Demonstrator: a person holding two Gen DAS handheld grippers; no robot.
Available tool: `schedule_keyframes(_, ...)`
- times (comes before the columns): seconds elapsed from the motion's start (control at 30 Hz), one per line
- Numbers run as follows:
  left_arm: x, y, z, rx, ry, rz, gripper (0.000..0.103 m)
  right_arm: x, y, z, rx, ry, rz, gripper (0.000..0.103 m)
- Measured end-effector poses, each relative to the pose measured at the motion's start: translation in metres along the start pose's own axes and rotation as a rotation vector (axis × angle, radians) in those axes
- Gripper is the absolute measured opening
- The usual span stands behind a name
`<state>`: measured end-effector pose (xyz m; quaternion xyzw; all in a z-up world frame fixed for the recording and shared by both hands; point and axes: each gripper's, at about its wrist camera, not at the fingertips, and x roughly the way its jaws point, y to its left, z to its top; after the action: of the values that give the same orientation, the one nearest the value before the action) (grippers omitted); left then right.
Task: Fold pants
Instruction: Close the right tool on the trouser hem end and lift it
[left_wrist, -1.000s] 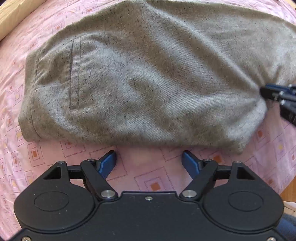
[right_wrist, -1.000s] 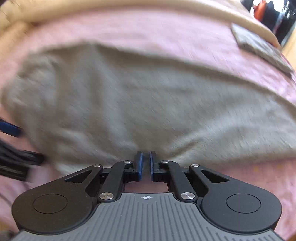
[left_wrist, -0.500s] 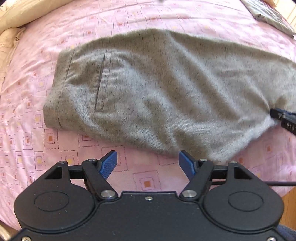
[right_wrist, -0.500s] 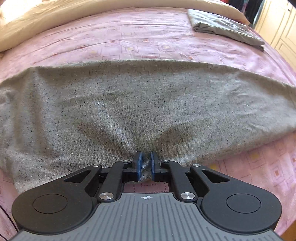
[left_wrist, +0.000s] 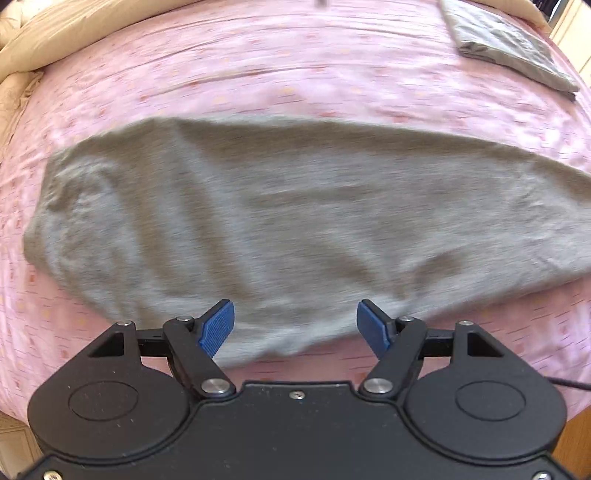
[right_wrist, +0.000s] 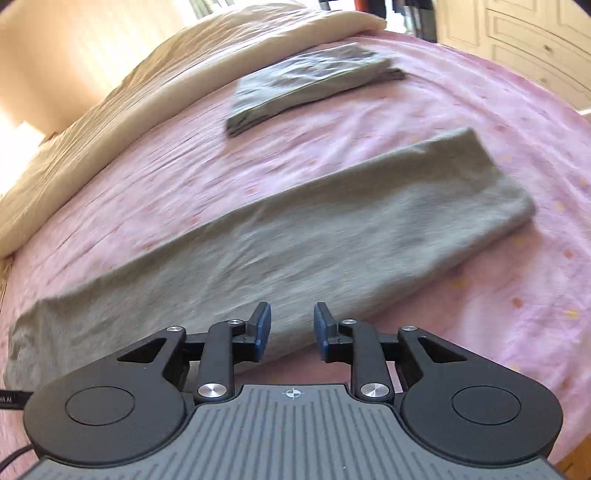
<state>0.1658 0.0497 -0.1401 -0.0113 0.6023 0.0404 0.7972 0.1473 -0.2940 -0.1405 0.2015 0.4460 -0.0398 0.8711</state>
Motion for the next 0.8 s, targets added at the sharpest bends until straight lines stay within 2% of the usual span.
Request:
schedule_keyframes(0.17,-0.004,-0.07,0.009,0.036,-0.017,-0.012,0.073,0.007,-0.082,0.029,0.149,0.003,-0.08,0.037)
schedule_keyframes(0.3,-0.005,-0.11,0.01,0.086,-0.019,-0.008,0.073,0.025,-0.132,0.038,0.302,0.012,-0.025,0.047)
schedule_keyframes(0.43,-0.006,-0.138,0.011,0.132,-0.016,0.007,0.074,0.049,-0.166,0.046,0.468,0.025,0.042,0.052)
schedule_keyframes(0.53,-0.005,-0.148,0.015,0.147,-0.011,0.025,0.074,0.06,-0.168,0.052,0.475,-0.011,0.075,0.053)
schedule_keyframes(0.67,0.0,-0.159,0.026,0.162,-0.002,0.034,0.074,0.077,-0.172,0.07,0.43,-0.009,0.145,0.056)
schedule_keyframes(0.73,0.004,-0.166,0.034,0.178,-0.006,0.043,0.074,0.083,-0.174,0.075,0.437,-0.004,0.162,0.053)
schedule_keyframes(0.77,0.007,-0.169,0.039,0.184,-0.01,0.046,0.074,0.085,-0.175,0.078,0.436,0.011,0.162,0.038)
schedule_keyframes(0.8,0.009,-0.172,0.044,0.188,-0.013,0.05,0.074,0.086,-0.177,0.082,0.424,0.04,0.145,0.017)
